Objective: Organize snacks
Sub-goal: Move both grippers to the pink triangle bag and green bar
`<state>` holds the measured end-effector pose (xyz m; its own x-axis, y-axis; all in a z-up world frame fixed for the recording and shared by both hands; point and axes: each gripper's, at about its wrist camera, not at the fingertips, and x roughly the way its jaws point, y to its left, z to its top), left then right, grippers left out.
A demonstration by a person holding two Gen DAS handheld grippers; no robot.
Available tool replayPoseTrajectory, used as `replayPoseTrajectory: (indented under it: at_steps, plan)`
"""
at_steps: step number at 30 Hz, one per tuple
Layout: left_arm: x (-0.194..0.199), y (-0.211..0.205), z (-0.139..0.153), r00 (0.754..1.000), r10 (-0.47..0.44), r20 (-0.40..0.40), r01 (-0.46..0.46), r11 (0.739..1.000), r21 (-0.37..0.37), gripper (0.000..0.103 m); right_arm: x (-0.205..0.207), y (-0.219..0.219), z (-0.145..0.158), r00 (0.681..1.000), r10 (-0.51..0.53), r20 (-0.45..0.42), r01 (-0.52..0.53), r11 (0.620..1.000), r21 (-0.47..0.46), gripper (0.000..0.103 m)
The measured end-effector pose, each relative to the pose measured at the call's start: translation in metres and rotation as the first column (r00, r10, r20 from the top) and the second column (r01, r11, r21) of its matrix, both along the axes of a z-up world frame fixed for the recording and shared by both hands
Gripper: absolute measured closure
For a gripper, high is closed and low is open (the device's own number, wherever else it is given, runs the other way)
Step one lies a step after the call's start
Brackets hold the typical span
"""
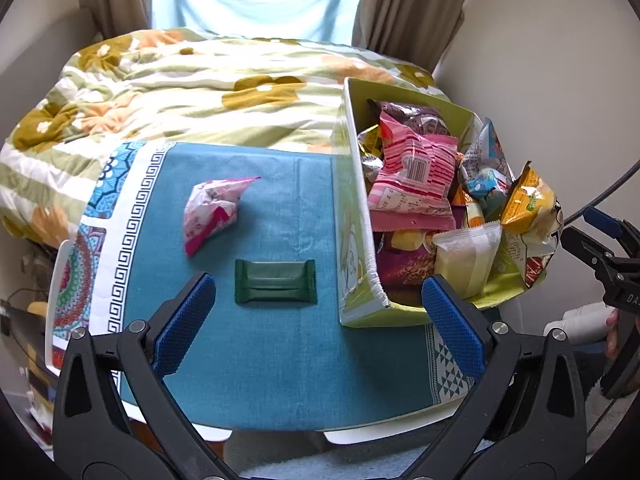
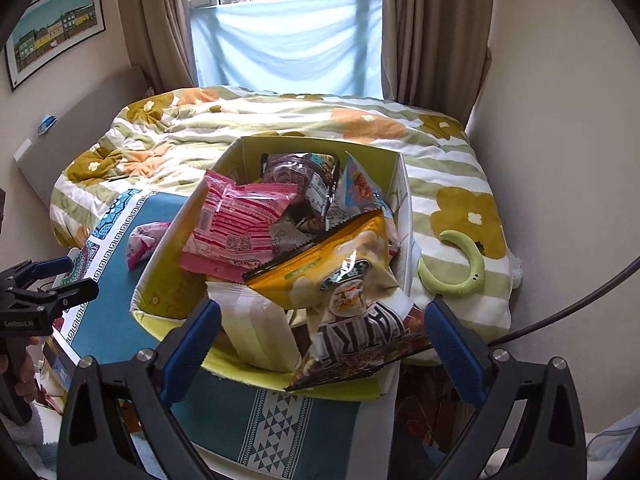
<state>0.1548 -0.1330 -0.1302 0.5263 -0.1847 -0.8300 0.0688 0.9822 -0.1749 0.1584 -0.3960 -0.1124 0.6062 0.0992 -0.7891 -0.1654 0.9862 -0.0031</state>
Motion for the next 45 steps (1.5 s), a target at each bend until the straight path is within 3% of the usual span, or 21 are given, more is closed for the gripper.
replayPoseTrajectory:
  at_steps: [14, 22, 26, 31, 35, 41, 45]
  plan:
    - [0.004, 0.101, 0.03, 0.993, 0.091, 0.073, -0.091, 0.996, -0.014, 0.001, -0.013, 0.11, 0.034, 0.987, 0.123, 0.107, -0.13, 0.989, 0.063, 0.002]
    - [0.037, 0.16, 0.026, 0.998, 0.044, 0.039, -0.043, 0.999, -0.025, 0.001, -0.001, 0.189, 0.017, 0.991, 0.115, 0.071, -0.123, 0.985, 0.121, 0.002]
    - [0.06, 0.18, 0.016, 1.0, -0.004, 0.003, 0.004, 1.0, -0.024, 0.001, 0.009, 0.227, -0.004, 0.996, 0.089, 0.029, -0.091, 0.991, 0.102, 0.002]
    - [0.093, 0.198, -0.009, 0.997, -0.076, -0.014, 0.075, 0.995, -0.061, 0.001, 0.022, 0.265, -0.038, 0.999, 0.017, -0.035, -0.014, 0.998, 0.066, 0.002]
    - [0.121, 0.194, -0.051, 0.985, -0.148, -0.09, 0.139, 0.985, -0.104, 0.001, 0.03, 0.282, -0.081, 0.989, -0.101, -0.107, 0.108, 0.992, 0.064, 0.002]
    - [0.151, 0.174, -0.108, 0.954, -0.247, -0.168, 0.223, 0.964, -0.145, 0.001, 0.028, 0.289, -0.139, 0.94, -0.298, -0.167, 0.304, 0.953, 0.008, 0.002]
    - [0.168, 0.159, -0.136, 0.938, -0.286, -0.198, 0.258, 0.953, -0.158, 0.001, 0.025, 0.282, -0.164, 0.909, -0.38, -0.174, 0.391, 0.92, 0.034, 0.002]
